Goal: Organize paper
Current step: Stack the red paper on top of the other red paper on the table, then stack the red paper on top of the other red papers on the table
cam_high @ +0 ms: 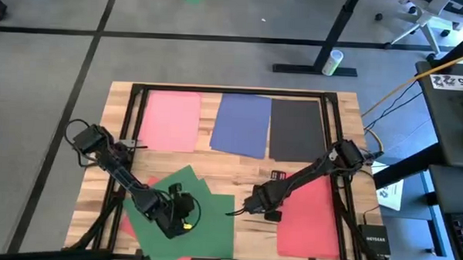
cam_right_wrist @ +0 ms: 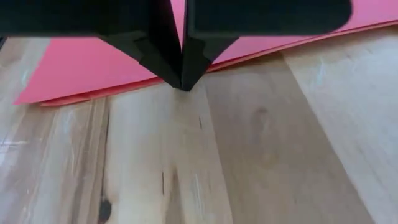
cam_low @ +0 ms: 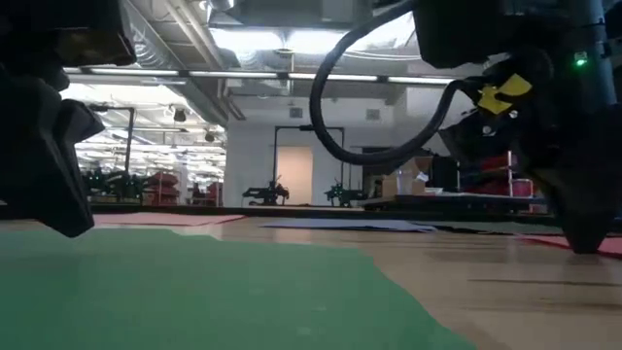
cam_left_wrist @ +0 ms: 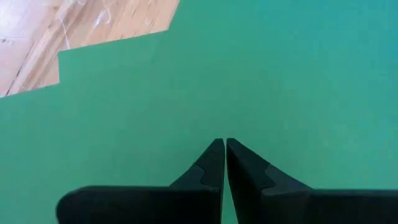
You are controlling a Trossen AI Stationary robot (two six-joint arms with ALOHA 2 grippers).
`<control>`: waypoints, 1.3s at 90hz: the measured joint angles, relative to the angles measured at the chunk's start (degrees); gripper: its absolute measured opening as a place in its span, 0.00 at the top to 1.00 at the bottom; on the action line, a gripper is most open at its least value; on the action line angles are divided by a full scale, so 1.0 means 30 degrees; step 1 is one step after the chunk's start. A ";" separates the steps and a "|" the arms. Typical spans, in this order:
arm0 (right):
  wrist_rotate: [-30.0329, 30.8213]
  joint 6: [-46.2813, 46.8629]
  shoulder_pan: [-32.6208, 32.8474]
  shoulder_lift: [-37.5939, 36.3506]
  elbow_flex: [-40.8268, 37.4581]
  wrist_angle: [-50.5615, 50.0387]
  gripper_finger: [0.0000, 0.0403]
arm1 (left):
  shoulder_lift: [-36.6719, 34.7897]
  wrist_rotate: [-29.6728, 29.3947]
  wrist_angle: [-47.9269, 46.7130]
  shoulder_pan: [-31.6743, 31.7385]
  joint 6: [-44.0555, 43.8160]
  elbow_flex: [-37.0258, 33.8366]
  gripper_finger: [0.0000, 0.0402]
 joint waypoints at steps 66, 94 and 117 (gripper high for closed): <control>0.1118 -0.0049 0.0729 -0.1342 0.0548 0.5680 1.00 | -0.0874 0.0007 -0.0524 -0.0160 0.3088 0.1544 1.00; 0.2354 -0.2151 0.1373 -0.1109 0.1076 1.4437 1.00 | -0.0894 0.0488 -0.2052 -0.1805 0.4993 0.3708 1.00; 0.1097 -0.2687 -0.0482 0.1200 0.1055 1.6643 1.00 | -0.0801 0.0510 -0.2018 -0.3732 0.4514 0.3723 1.00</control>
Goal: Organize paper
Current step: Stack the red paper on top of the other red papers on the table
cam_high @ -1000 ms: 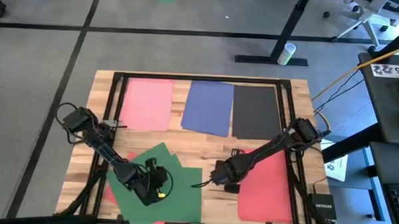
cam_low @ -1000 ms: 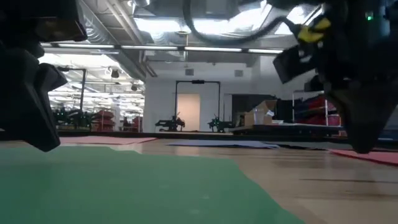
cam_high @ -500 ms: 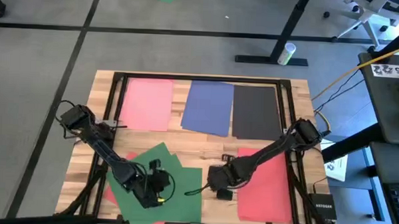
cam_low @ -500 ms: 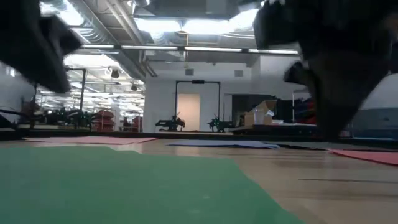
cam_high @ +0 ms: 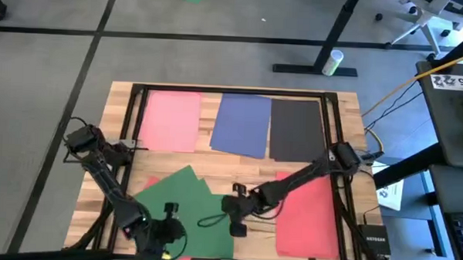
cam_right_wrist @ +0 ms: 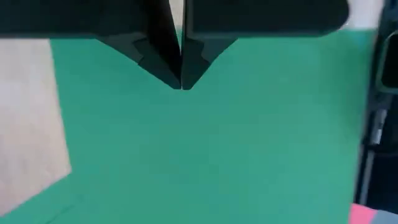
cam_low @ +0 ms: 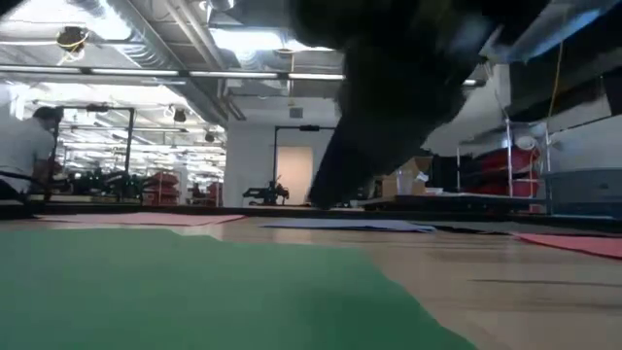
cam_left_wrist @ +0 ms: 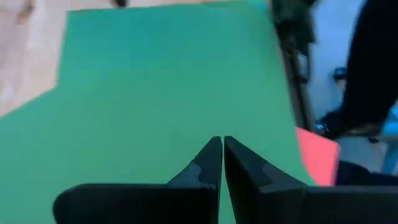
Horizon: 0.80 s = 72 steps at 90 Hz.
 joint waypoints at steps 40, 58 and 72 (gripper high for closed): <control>0.2282 0.1678 -0.1689 0.0567 0.0081 -0.2867 1.00 | 0.0014 -0.0196 -0.1538 -0.1712 -0.2793 0.0000 1.00; 0.2957 0.0786 -0.1400 0.0086 -0.0073 -0.1740 1.00 | 0.0051 -0.0222 -0.1474 -0.1937 -0.3213 0.0000 1.00; 0.0979 -0.0373 -0.0436 -0.0429 0.0444 0.0668 1.00 | 0.0051 0.0246 -0.1461 -0.2082 -0.3356 0.0000 1.00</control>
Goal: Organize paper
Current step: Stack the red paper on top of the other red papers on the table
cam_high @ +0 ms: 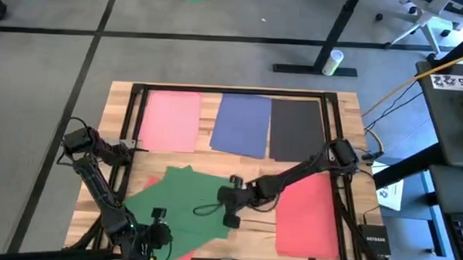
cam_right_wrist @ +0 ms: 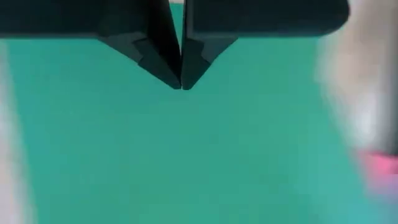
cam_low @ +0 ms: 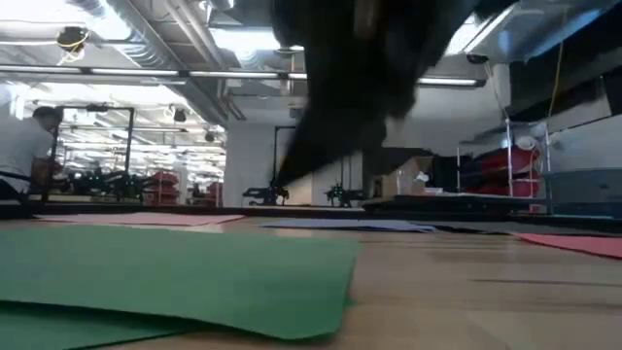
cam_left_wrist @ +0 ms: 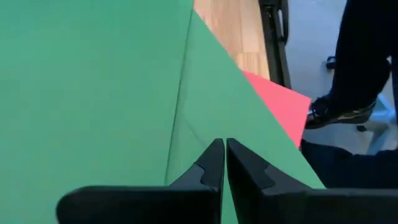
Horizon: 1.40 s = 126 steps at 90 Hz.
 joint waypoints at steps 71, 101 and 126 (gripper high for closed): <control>-0.4139 0.1668 0.0844 0.2768 0.0365 0.2305 1.00 | 0.0000 0.0428 0.0047 0.0758 0.0607 -0.0022 1.00; -0.2938 0.2495 0.0260 0.2681 0.0396 0.1312 1.00 | 0.0000 0.0366 0.0011 0.1171 0.1278 -0.0022 1.00; -0.2700 0.0141 0.0308 0.2832 0.1860 -0.0591 1.00 | 0.0007 0.0396 0.0295 0.1561 0.1451 -0.0739 1.00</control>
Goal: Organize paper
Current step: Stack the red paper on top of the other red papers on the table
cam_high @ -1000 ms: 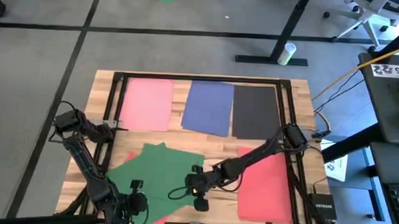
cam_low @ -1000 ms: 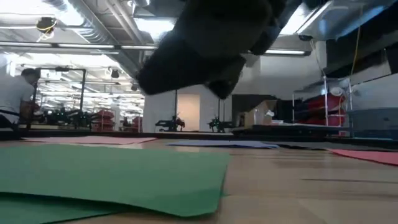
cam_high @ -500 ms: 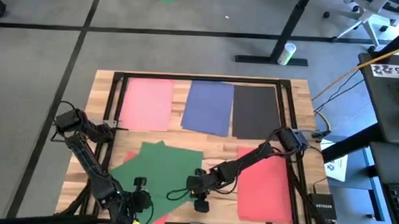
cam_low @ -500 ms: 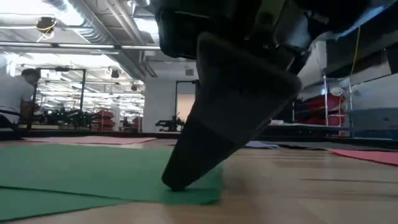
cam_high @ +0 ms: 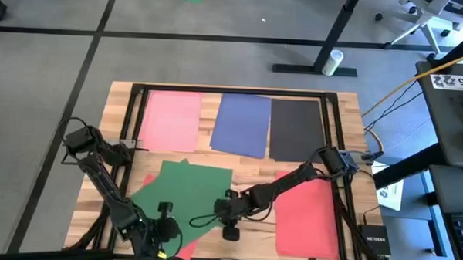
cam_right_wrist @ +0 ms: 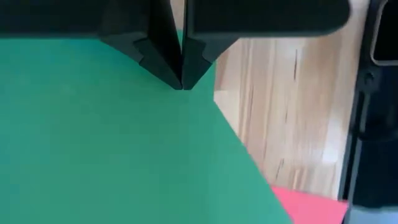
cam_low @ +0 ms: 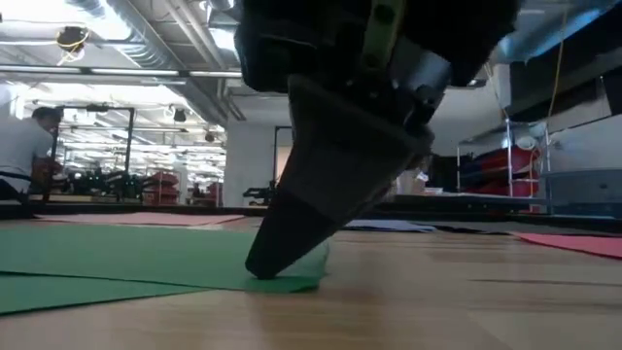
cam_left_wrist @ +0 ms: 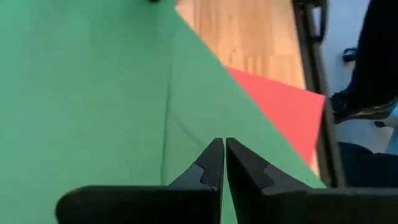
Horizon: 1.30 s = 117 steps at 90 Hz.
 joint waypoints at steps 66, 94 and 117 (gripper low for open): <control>0.4873 -0.1700 0.3763 -0.0034 0.7602 -1.0225 1.00 | 0.1433 0.1822 0.3096 0.0889 0.0581 -0.2259 1.00; 0.5376 -0.0645 0.4194 -0.0034 0.7524 -1.1007 1.00 | 0.1567 0.1410 0.2903 0.2171 0.1010 -0.2330 1.00; 0.5499 -0.0578 0.4209 -0.0034 0.7524 -1.0616 1.00 | 0.1581 0.0758 0.2217 0.3297 0.1093 -0.2343 1.00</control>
